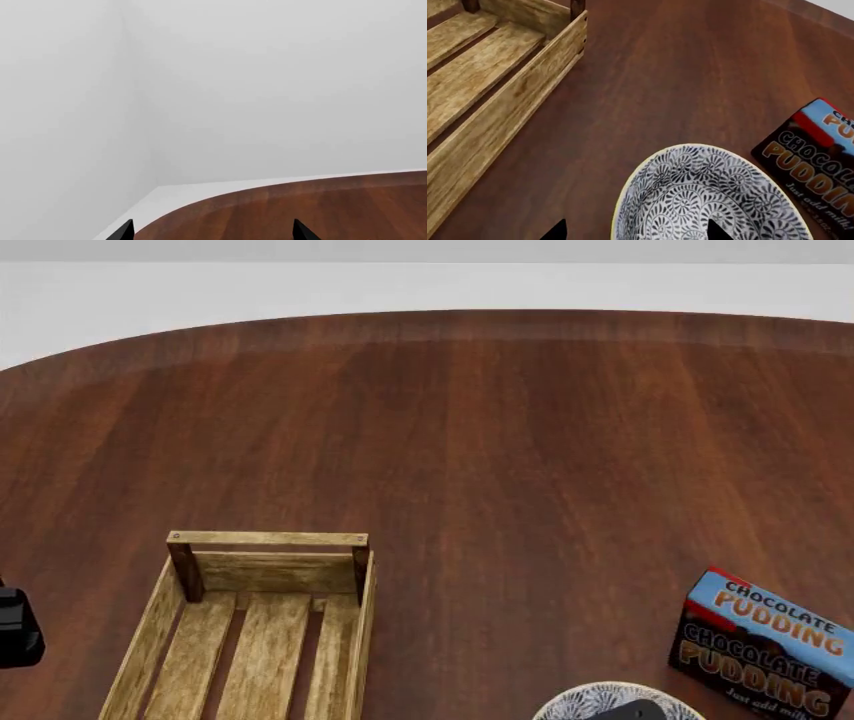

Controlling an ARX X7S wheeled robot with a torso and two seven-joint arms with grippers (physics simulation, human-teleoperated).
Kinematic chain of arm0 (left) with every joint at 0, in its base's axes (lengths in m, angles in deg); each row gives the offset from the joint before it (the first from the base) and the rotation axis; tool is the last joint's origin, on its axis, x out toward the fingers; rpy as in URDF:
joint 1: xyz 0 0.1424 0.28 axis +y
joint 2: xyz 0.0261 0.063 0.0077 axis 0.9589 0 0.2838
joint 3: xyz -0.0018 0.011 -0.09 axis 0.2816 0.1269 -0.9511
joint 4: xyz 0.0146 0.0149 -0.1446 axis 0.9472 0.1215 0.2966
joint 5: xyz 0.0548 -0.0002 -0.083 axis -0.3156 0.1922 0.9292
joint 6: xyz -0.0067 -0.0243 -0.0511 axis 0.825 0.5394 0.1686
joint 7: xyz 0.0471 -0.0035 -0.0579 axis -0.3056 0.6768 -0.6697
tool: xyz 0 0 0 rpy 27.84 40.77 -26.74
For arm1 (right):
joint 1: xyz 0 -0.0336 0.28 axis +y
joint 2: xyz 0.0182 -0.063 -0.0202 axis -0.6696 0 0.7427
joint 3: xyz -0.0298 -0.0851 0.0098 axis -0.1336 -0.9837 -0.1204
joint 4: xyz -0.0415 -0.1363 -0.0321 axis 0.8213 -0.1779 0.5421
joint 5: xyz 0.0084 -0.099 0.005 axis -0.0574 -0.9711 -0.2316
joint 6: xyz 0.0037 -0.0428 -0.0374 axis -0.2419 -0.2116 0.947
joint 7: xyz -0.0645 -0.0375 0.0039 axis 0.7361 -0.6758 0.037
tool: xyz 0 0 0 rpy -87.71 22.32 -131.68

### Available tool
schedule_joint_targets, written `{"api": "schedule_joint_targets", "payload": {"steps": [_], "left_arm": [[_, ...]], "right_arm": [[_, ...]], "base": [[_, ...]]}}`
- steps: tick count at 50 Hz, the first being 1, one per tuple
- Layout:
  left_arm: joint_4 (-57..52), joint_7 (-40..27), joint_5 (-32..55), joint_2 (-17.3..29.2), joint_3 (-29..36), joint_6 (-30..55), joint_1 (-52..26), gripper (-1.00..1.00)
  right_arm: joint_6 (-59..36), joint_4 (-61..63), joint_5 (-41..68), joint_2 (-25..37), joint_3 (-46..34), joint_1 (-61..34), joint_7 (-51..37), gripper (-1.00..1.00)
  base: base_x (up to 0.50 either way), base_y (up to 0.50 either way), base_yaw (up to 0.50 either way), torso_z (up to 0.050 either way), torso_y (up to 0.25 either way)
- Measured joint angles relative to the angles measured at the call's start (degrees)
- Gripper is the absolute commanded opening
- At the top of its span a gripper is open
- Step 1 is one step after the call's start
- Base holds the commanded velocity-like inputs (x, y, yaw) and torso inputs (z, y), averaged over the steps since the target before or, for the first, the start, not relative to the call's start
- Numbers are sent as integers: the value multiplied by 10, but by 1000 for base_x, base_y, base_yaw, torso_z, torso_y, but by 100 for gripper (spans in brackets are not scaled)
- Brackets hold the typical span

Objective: Stack the left bowl on the right bowl and place them in the tray.

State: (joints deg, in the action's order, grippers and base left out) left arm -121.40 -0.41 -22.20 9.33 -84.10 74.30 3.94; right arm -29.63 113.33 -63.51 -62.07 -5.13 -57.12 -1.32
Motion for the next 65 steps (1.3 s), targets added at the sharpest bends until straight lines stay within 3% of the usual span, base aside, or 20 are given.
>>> {"api": "schedule_joint_targets", "payload": {"steps": [65], "left_arm": [[-3,-14,13,2,5,-1,-6,100]], "right_arm": [[92,-145,-11,-3,-48,5,-14,100]], "base": [[0,0,0,0,0]]}}
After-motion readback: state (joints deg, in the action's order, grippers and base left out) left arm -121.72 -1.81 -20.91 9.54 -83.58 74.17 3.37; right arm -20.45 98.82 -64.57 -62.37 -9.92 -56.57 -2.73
